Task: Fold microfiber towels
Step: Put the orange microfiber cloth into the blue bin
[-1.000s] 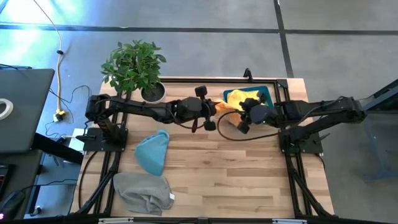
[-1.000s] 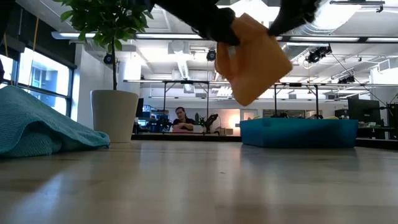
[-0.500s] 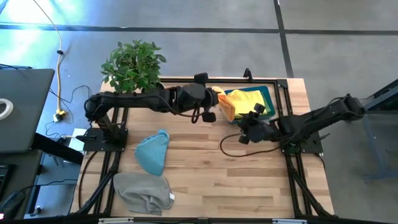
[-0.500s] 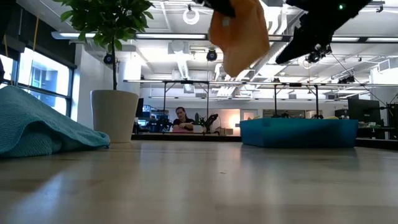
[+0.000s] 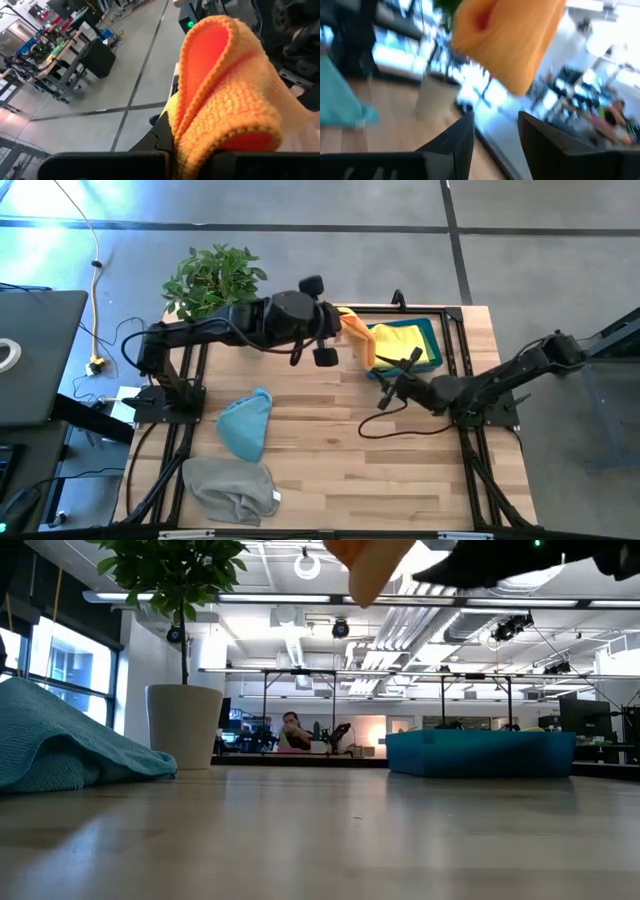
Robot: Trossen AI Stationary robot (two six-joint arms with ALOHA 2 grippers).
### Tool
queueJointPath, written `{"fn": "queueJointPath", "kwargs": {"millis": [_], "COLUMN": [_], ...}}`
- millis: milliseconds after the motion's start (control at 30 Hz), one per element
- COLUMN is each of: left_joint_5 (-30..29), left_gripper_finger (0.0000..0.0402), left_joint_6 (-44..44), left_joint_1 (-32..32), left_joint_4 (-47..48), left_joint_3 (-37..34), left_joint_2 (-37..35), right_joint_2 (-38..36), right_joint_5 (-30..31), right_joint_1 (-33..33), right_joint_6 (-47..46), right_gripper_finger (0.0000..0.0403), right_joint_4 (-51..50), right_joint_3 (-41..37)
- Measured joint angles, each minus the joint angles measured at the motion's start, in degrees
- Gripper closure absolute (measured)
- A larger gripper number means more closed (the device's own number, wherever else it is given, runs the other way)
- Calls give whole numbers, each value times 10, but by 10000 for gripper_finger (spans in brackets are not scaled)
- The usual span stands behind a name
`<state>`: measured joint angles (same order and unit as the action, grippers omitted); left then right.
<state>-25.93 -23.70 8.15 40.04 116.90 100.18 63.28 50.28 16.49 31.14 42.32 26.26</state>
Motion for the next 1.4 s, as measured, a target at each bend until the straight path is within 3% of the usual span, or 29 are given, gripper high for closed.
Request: {"fn": "queueJointPath", "kwargs": {"millis": [100,267,533,700,1033,1400], "left_joint_5": [0,1,4,3,-4,-31], "left_gripper_finger": [401,401,401,401,401,401], "left_joint_6": [1,1,9,6,-9,-20], "left_joint_1": [-11,-30,-50,-53,-52,-51], "left_joint_4": [11,9,9,4,-36,-47], "left_joint_3": [26,57,90,90,90,90], "left_joint_2": [0,0,0,0,0,0], "right_joint_2": [0,1,13,13,65,76], "right_joint_5": [-69,-158,-201,-283,-293,-262], "right_joint_1": [-18,-48,-77,-76,-76,-75], "right_joint_6": [45,57,86,118,144,159], "right_gripper_finger": [259,258,258,258,258,258], "right_joint_4": [77,94,94,93,89,94], "right_joint_3": [-2,14,61,95,132,158]}}
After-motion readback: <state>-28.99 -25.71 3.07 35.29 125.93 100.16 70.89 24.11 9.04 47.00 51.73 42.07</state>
